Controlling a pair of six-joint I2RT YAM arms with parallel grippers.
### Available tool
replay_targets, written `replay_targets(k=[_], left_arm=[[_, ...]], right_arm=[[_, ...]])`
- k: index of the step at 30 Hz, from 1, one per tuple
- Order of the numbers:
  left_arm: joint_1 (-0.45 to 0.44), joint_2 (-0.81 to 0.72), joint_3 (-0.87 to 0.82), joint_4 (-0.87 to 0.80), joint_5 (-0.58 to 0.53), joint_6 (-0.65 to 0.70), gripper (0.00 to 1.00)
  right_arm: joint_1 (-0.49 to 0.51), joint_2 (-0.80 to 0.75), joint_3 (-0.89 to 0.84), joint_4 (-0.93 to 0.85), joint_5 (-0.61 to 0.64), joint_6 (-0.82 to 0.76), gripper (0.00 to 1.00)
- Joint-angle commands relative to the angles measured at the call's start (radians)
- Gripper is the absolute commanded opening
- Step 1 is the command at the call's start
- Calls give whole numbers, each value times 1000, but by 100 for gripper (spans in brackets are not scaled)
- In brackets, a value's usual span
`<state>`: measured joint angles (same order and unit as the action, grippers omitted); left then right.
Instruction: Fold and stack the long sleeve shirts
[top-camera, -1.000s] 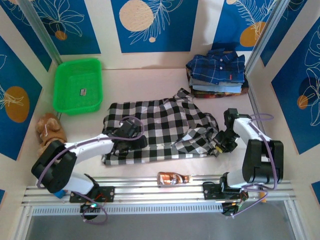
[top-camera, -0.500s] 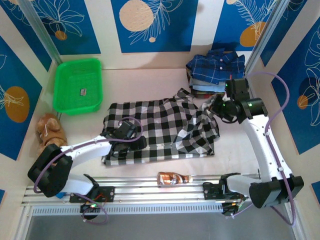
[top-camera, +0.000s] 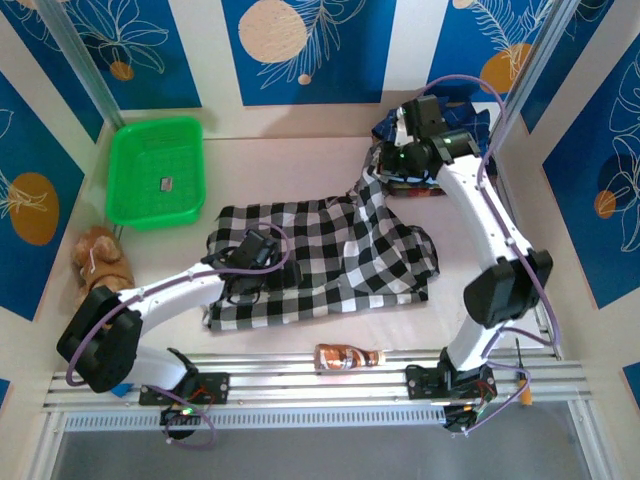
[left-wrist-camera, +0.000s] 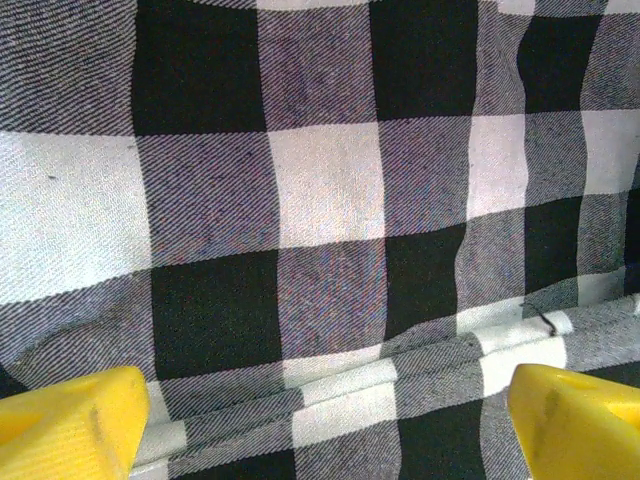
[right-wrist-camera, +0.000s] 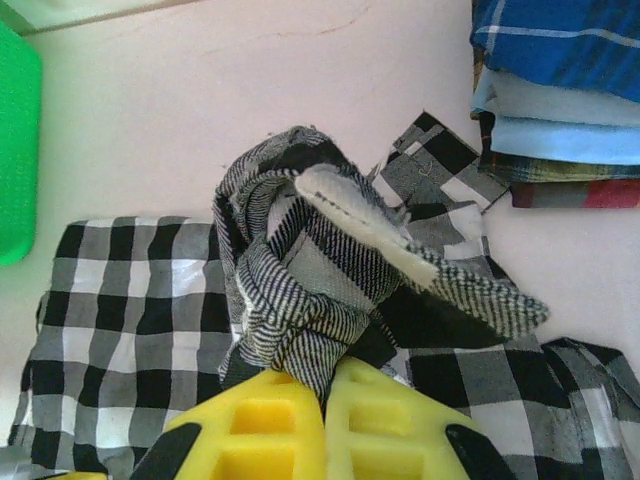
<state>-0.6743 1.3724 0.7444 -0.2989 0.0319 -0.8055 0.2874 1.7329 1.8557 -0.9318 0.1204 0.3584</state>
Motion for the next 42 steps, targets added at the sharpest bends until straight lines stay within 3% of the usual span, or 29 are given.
replay_targets(k=[1,5,9,14,25,31,33,35,38,40,42], left_arm=[[7,12,24,0,37,-14,93],[8,19,34,14,39,-19,93],[8,39,63,20,48,-20,92],[7,73,114,17,52,-8,93],[7,116,195,23,61,-14,92],[7,102,207,-53,-3,-40,92],[10,79,208,-79,-35,-57,93],[12,53,207,-91,-59,-75,93],[18,16,214,-133,-109,-110,94],[19,-2,237,-160,-133,-112,95],[17,-4,267,-164,-132,-83,95]], right_arm=[[33,7,-8,-3,-56,-115,0],[53,-39,-128,117,-119,-221,0],[43,-21,-175,117,-121,-293,0],[59,8,-227,151,-43,-405,0],[140,-111,-503,519,42,-794,3],[200,-160,-616,559,-45,-809,8],[246,-190,-669,582,-75,-845,17],[280,-218,-709,613,-70,-842,33],[277,-279,-757,660,-52,-739,54],[255,-352,-799,685,-55,-664,100],[223,-409,-819,666,-60,-599,99]])
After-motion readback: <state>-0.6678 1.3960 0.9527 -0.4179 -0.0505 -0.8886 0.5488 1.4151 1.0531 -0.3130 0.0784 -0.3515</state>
